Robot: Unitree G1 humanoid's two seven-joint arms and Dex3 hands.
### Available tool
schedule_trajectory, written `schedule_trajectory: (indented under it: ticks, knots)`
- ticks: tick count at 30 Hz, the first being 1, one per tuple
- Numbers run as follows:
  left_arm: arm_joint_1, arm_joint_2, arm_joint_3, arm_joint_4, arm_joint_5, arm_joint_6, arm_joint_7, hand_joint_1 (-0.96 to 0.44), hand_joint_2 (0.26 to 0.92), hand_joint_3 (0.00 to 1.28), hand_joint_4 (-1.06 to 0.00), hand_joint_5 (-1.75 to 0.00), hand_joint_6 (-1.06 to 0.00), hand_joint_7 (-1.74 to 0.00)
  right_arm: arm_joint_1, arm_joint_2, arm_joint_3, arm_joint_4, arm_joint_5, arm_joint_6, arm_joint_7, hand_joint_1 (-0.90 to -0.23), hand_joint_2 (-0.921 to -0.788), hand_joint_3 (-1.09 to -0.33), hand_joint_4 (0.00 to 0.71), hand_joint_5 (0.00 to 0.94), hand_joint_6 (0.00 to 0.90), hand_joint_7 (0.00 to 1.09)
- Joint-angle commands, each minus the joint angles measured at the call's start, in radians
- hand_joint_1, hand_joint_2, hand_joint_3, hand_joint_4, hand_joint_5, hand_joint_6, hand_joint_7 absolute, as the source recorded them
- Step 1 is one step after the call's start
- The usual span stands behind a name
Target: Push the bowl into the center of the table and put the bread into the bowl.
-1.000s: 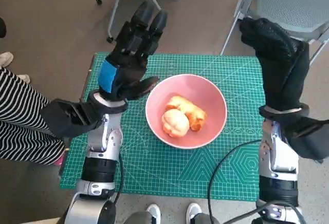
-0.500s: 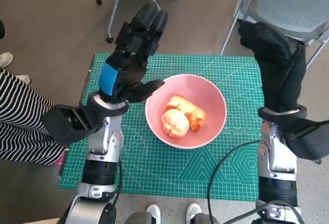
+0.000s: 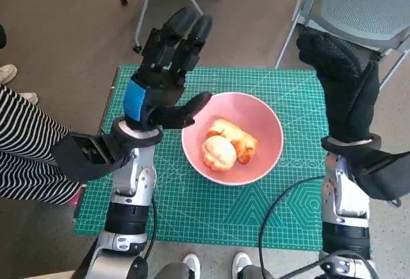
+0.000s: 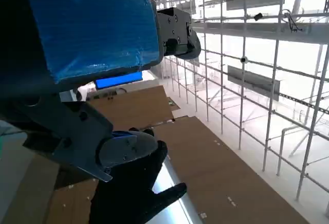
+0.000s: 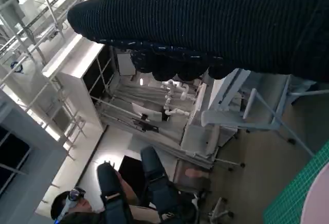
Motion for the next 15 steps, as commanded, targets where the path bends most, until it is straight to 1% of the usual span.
schedule_trajectory:
  ticks: [1,6,15]
  knots:
    - [0.021,0.010,-0.012,-0.043,0.012,0.022,0.009,0.08,0.642,0.76,-0.05,-0.31,0.00,-0.59,0.028,0.003,0.001,0.008,0.005,0.015,0.009,-0.684,-0.921,-0.681,0.227,0.005,0.109,0.54]
    - [0.026,0.010,-0.013,-0.060,0.009,0.039,0.012,0.08,0.632,0.78,-0.01,-0.39,0.00,-0.60,0.029,0.004,-0.002,0.009,0.008,0.014,0.008,-0.688,-0.921,-0.679,0.230,0.006,0.109,0.54]
    - [0.025,0.012,-0.013,-0.058,0.025,0.035,0.025,0.08,0.628,0.79,0.00,-0.40,0.00,-0.60,0.032,0.009,-0.002,0.004,0.004,0.010,0.001,-0.687,-0.921,-0.680,0.231,0.005,0.111,0.54]
